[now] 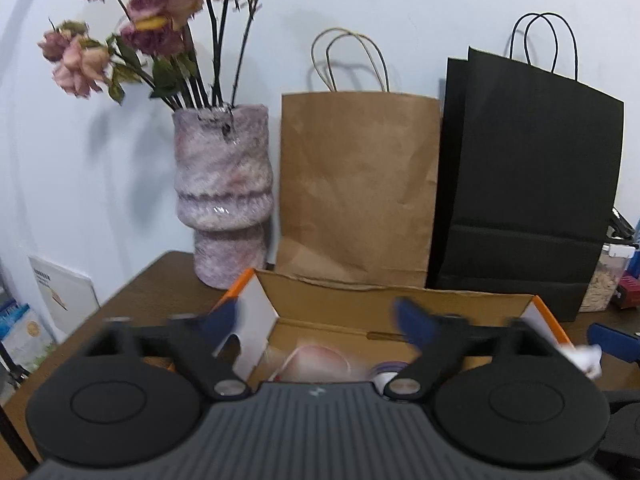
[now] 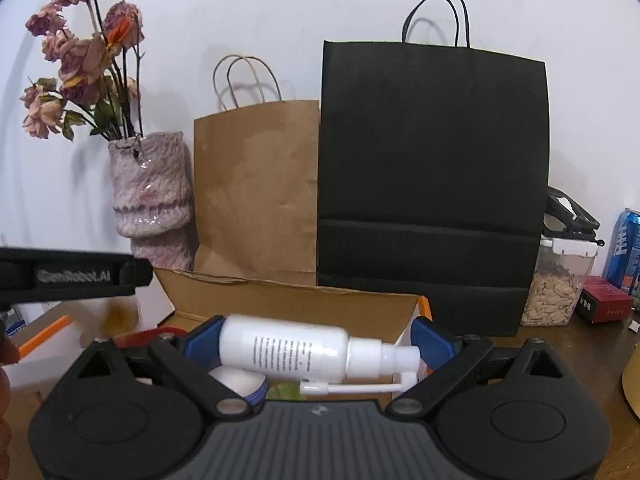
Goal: Organize rigid objects
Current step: 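Open the left gripper to drop the plug while the right gripper releases the spray bottle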
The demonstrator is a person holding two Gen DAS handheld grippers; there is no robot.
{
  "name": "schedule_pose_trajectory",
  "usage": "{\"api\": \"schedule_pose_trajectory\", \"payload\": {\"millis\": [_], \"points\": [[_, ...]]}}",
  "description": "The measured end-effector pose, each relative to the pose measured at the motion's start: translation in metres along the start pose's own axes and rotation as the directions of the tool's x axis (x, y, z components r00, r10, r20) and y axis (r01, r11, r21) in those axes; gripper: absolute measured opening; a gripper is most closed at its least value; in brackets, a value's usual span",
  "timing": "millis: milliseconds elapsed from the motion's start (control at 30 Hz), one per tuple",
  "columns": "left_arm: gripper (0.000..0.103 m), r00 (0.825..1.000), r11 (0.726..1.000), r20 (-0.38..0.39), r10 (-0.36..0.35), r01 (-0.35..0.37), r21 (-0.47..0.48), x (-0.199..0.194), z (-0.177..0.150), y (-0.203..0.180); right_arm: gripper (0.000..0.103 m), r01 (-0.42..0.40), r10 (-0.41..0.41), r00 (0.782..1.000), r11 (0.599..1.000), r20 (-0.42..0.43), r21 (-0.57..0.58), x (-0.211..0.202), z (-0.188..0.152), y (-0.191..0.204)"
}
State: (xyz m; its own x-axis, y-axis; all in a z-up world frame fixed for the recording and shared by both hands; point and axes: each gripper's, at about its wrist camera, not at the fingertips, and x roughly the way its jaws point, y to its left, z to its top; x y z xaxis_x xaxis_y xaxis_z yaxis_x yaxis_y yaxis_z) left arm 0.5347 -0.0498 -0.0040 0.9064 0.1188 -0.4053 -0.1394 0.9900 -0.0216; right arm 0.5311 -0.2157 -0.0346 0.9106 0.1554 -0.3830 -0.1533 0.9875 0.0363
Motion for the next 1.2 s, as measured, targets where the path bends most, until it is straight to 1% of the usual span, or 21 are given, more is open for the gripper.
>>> {"api": "schedule_pose_trajectory", "payload": {"millis": [67,200,300,500,633,933,1200], "points": [[0.103,1.0,1.0,0.014,0.012,-0.011,-0.007,-0.003,0.001,0.0,0.103,0.017,-0.017,1.0,1.0,0.0,0.0,0.0,-0.001,0.0],[0.103,1.0,0.999,-0.002,0.028,-0.028,-0.018,-0.001,0.002,0.002,0.103,0.022,-0.022,1.0,1.0,-0.002,0.002,-0.001,-0.001,-0.001],[0.103,1.0,0.999,-0.01,0.026,-0.026,-0.024,0.0,0.002,0.003,0.103,0.023,-0.023,1.0,1.0,0.001,-0.002,-0.002,-0.001,0.0],[0.103,1.0,0.999,-0.005,0.027,-0.027,-0.019,-0.002,0.003,0.003,0.103,0.024,-0.024,1.0,1.0,-0.001,-0.003,-0.002,-0.001,0.0],[0.103,1.0,0.999,0.003,0.019,-0.019,-0.032,-0.008,0.005,0.007,0.103,0.028,-0.028,1.0,1.0,0.003,0.0,-0.004,-0.002,-0.001],[0.103,0.999,0.999,0.033,0.012,-0.011,-0.045,-0.033,0.0,0.015,0.103,0.057,-0.057,0.998,0.998,0.035,0.0,-0.025,-0.008,-0.002],[0.103,1.0,0.999,0.03,0.01,-0.009,-0.039,-0.054,-0.01,0.021,0.103,0.081,-0.081,0.995,0.997,0.051,0.011,-0.053,-0.018,-0.005]]}}
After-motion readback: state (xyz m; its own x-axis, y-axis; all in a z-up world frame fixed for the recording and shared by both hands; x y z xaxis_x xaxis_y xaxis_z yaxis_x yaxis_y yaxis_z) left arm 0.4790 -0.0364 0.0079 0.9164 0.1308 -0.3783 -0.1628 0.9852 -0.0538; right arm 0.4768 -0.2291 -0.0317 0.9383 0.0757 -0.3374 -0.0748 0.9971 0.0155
